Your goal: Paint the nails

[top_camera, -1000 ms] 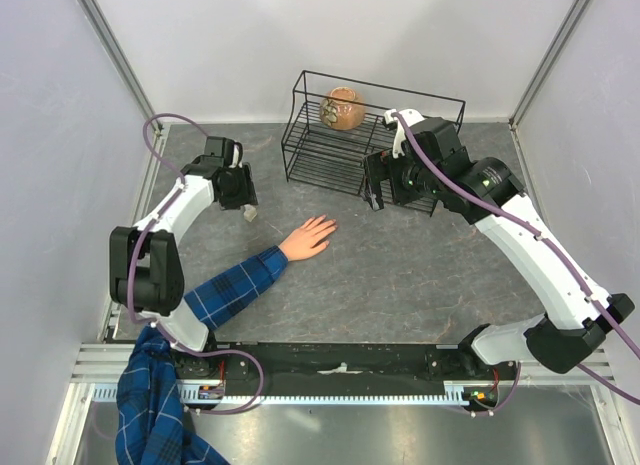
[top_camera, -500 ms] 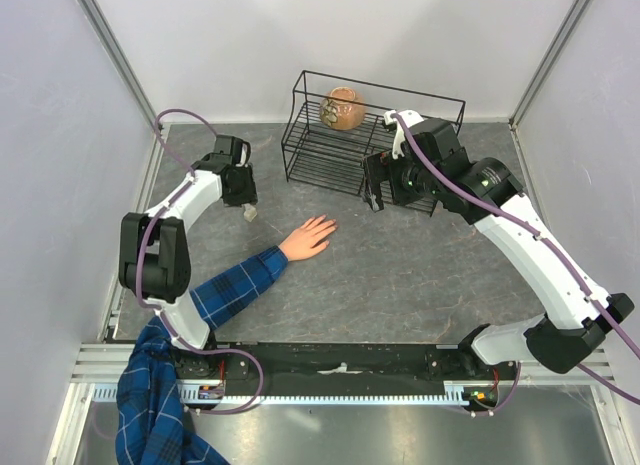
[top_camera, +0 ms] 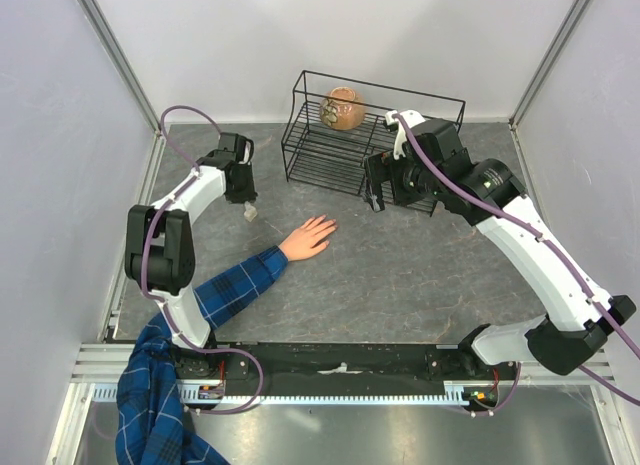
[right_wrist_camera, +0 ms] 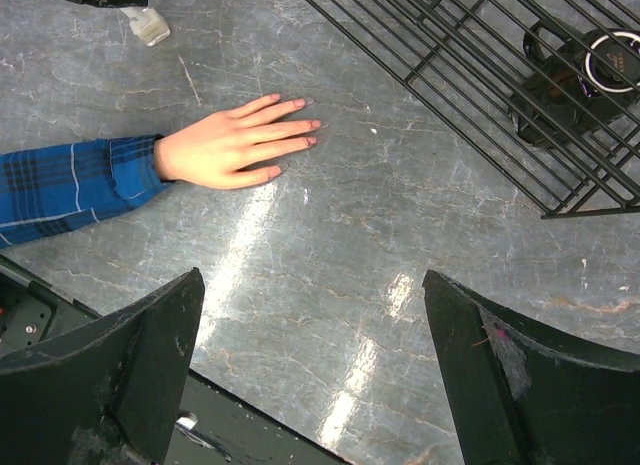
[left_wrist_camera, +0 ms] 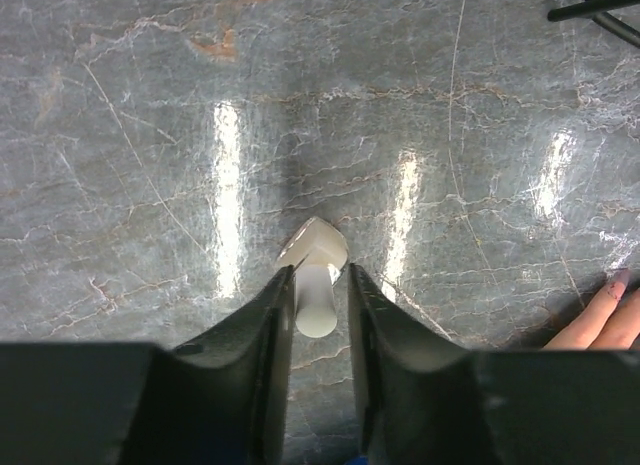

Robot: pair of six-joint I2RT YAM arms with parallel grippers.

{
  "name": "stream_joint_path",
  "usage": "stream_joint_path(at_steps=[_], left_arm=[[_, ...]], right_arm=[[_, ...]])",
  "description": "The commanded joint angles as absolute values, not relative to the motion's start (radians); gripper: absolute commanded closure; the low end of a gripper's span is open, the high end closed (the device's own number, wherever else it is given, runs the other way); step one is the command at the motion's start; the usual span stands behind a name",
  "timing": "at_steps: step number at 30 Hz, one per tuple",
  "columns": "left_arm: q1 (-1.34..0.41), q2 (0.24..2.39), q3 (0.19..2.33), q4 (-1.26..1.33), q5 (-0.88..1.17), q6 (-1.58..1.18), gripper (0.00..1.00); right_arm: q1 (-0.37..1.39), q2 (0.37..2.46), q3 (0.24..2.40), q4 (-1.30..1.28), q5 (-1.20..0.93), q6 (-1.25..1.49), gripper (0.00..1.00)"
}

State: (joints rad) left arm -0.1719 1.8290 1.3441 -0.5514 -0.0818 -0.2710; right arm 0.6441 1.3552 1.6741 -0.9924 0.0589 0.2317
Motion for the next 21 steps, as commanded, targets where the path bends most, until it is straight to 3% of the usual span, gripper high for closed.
stream_joint_path(at_steps=[1, 4, 10, 21], left_arm=[[-0.193, 1.844, 1.391, -0.560, -0.126, -0.235, 0.70], [-0.204, 1.841, 1.384, -0.568, -0.149, -0.229, 0.71], [-0.209, 1.835, 1.379, -0.581, -0.175, -0.230, 0.62], [-0.201, 1.715, 1.416, -0.658, -0.158, -0.320, 0.33]], right_arm=[[0.647, 1.325, 1.660, -0.973, 0.064, 0.238, 0.02], [0.647, 1.322, 1.649, -0.973, 0.066, 0.241, 0.02], [0.646, 1.312, 1.625, -0.962, 0.061, 0.247, 0.02], [0.666, 1.382, 1.572, -0.852, 0.092, 0.216, 0.02]])
